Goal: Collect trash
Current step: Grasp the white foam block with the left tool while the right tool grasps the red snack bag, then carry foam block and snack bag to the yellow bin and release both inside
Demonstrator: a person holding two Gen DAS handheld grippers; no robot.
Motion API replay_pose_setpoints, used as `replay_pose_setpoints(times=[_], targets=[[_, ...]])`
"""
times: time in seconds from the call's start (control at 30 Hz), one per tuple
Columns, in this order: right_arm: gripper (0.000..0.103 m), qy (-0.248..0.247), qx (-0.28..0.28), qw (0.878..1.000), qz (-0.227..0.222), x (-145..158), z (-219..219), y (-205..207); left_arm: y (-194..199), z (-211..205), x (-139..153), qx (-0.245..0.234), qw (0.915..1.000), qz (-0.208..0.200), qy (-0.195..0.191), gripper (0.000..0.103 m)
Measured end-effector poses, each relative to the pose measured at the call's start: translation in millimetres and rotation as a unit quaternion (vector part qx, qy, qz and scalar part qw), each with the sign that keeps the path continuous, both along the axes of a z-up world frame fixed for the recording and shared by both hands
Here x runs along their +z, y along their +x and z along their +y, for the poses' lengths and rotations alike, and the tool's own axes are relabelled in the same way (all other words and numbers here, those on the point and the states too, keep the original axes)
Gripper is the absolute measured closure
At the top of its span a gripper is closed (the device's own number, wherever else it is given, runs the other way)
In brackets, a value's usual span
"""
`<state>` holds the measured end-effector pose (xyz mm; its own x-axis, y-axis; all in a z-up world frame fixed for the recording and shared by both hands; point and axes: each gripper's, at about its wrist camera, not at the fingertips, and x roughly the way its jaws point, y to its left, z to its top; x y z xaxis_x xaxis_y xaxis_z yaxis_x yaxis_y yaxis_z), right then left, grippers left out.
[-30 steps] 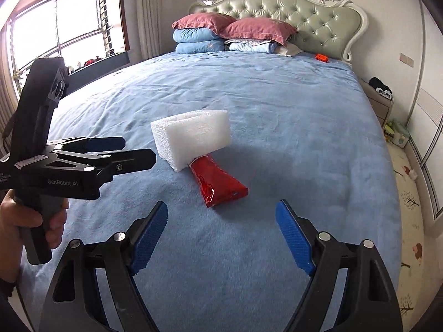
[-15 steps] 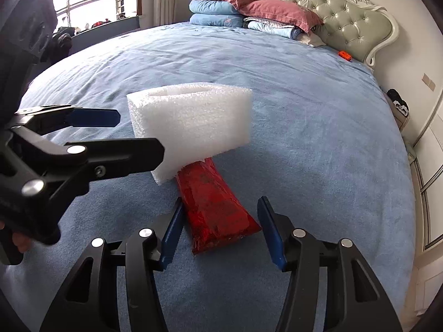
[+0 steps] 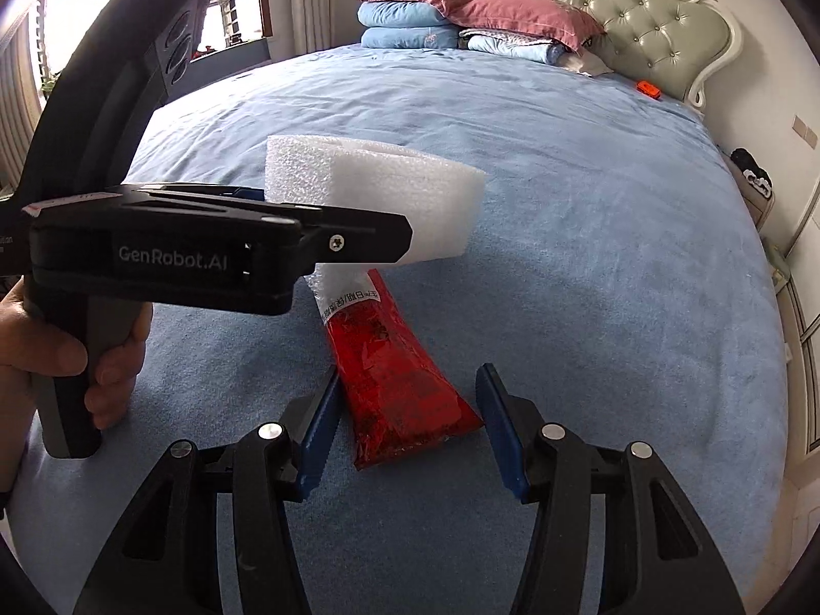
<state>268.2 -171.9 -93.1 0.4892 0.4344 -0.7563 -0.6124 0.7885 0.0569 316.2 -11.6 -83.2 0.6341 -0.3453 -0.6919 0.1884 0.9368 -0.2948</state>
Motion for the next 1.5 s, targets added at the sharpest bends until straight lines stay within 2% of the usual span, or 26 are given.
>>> replay_pose_setpoints(times=[0.17, 0.3, 0.4, 0.63, 0.77, 0.87, 0.97, 1.07, 1.23, 1.33, 1.5], targets=[[0.051, 0.007, -0.004, 1.0, 0.001, 0.3, -2.9, -1.8, -7.5, 2.3, 4.1, 0.012, 0.9998, -0.019, -0.001, 0.02], [0.051, 0.016, -0.009, 1.0, -0.001, 5.7, -9.6, -7.0, -25.2, 2.6, 22.8, 0.016, 0.9989, -0.044, 0.008, 0.02], [0.051, 0.011, -0.017, 1.0, -0.022, 12.8, -15.6, -23.2, -43.7, 1.2, 36.5, 0.013, 0.9984, -0.055, 0.006, 0.019], [0.051, 0.039, -0.053, 0.997, -0.034, 29.7, -56.9, -76.2, -114.6, -8.5, 47.4, -0.008, 0.9978, -0.064, -0.009, 0.019], [0.051, 0.062, -0.082, 0.994, -0.045, 39.3, -91.1, -113.9, -166.5, -20.2, 55.4, -0.016, 0.996, -0.085, -0.021, 0.019], [0.051, 0.078, -0.101, 0.991, -0.048, 45.2, -117.3, -143.2, -196.6, -38.6, 58.7, -0.027, 0.9958, -0.086, -0.018, 0.019], [0.051, 0.079, -0.122, 0.988, -0.054, 50.8, -142.5, -172.4, -219.0, -61.1, 60.0, -0.052, 0.9951, -0.081, -0.022, 0.019], [0.051, 0.09, -0.149, 0.983, -0.058, 53.7, -174.2, -203.5, -241.5, -92.0, 59.0, -0.082, 0.9925, -0.09, -0.01, 0.019], [0.051, 0.097, -0.202, 0.973, -0.057, 51.4, -236.4, -257.4, -260.5, -152.3, 38.6, -0.135, 0.9893, -0.055, 0.001, 0.019], [0.051, 0.094, -0.239, 0.965, -0.052, 45.7, -270.0, -286.2, -268.5, -192.1, 26.7, -0.175, 0.9841, -0.032, 0.001, 0.019], [0.051, 0.088, -0.293, 0.951, -0.049, 34.3, -319.9, -331.4, -284.0, -257.4, 19.2, -0.229, 0.9734, -0.018, -0.002, 0.019]])
